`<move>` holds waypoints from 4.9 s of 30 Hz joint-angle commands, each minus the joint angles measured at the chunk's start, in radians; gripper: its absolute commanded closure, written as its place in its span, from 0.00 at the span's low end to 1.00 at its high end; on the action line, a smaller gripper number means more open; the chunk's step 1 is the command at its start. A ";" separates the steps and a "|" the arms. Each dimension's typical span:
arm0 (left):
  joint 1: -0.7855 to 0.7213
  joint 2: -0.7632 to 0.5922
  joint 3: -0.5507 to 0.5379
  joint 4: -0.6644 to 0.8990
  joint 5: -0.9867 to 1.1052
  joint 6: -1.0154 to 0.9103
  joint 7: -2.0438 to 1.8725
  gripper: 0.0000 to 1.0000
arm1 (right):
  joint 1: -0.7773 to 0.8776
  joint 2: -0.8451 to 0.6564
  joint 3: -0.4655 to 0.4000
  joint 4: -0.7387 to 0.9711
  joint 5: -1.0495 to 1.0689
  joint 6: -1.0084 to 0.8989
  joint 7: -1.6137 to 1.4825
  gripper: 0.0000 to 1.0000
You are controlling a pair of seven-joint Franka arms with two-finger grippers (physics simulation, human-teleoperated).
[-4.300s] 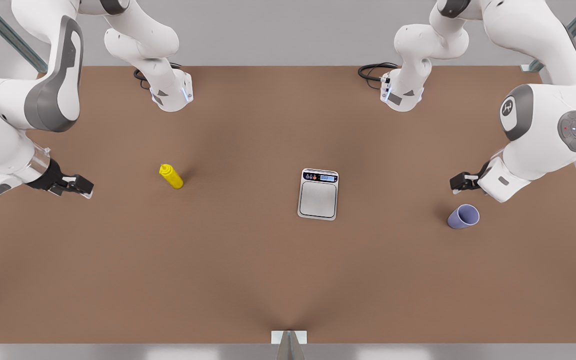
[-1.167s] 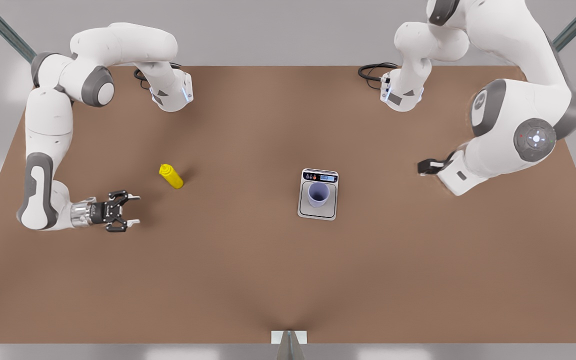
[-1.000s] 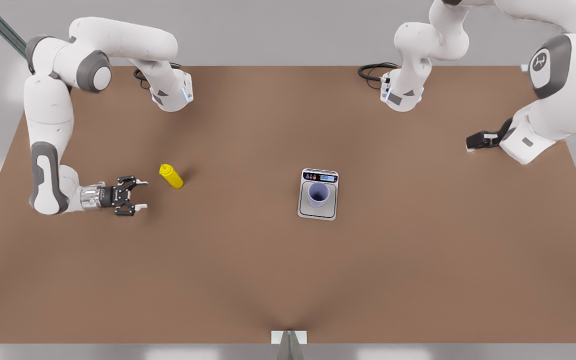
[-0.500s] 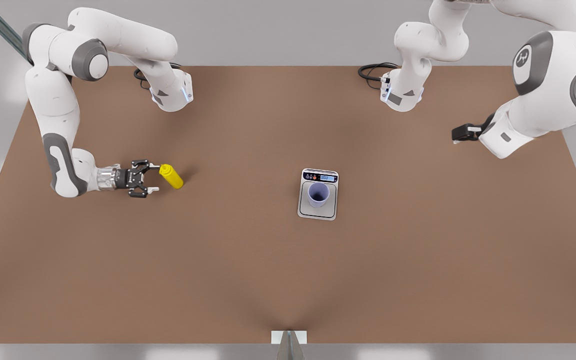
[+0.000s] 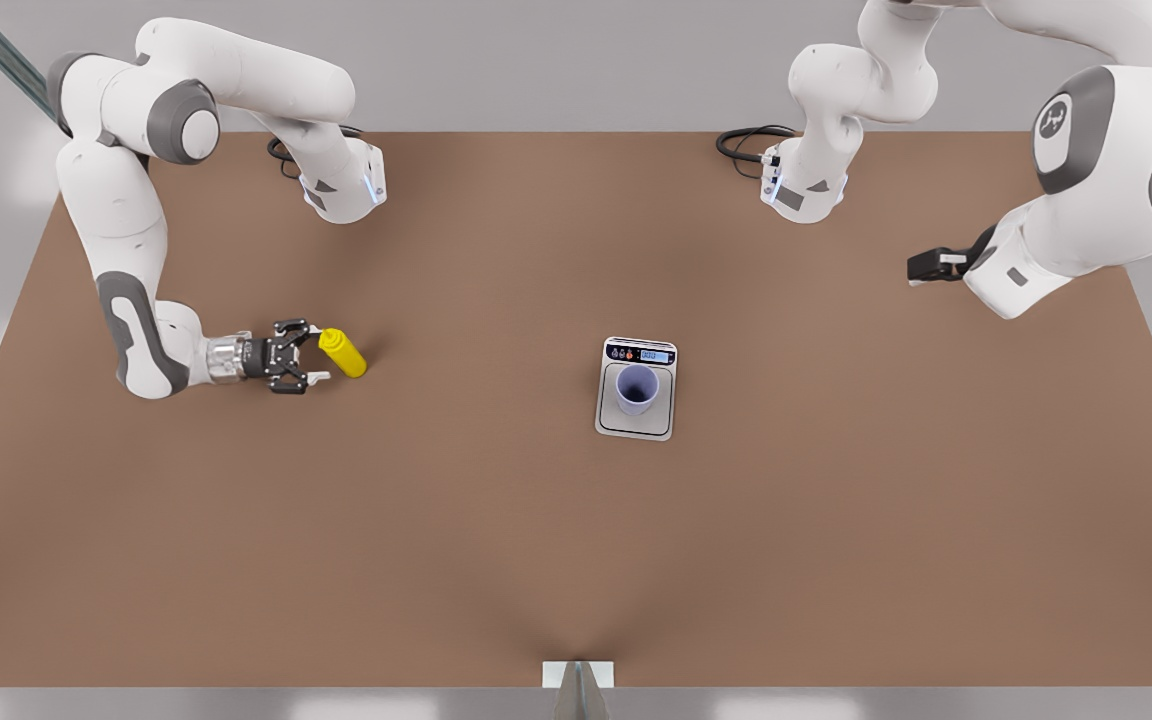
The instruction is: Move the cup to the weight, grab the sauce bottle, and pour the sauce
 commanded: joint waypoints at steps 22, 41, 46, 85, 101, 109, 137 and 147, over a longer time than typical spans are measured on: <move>0.007 -0.005 0.002 -0.002 0.001 0.002 0.002 0.00 | 0.001 -0.026 0.067 -0.005 0.008 -0.009 -0.051 0.32; 0.007 -0.005 0.002 -0.002 0.001 0.002 0.002 0.00 | 0.081 -0.127 0.070 0.224 -0.064 -0.011 0.224 0.66; 0.007 -0.006 0.000 -0.002 0.001 0.002 0.002 0.00 | 0.216 -0.189 0.039 0.457 -0.121 0.043 0.498 0.66; 0.008 0.000 -0.026 -0.028 0.004 0.048 0.002 0.00 | 0.830 0.005 0.470 0.833 -1.635 0.733 1.992 0.65; 0.008 -0.002 -0.027 -0.025 -0.002 0.051 0.000 0.00 | 0.900 0.144 0.530 0.827 -2.097 0.732 1.995 0.66; 0.008 -0.002 -0.026 -0.020 0.004 0.052 0.000 0.00 | 0.871 0.101 0.541 0.821 -2.056 0.750 1.996 0.68; 0.005 0.015 -0.027 0.017 0.006 0.052 -0.012 0.00 | 0.478 -0.273 0.113 0.357 -0.160 0.456 0.797 0.69; 0.004 0.014 -0.029 0.017 0.010 0.048 -0.014 0.00 | 0.305 -0.075 0.015 0.316 0.034 0.146 0.318 0.69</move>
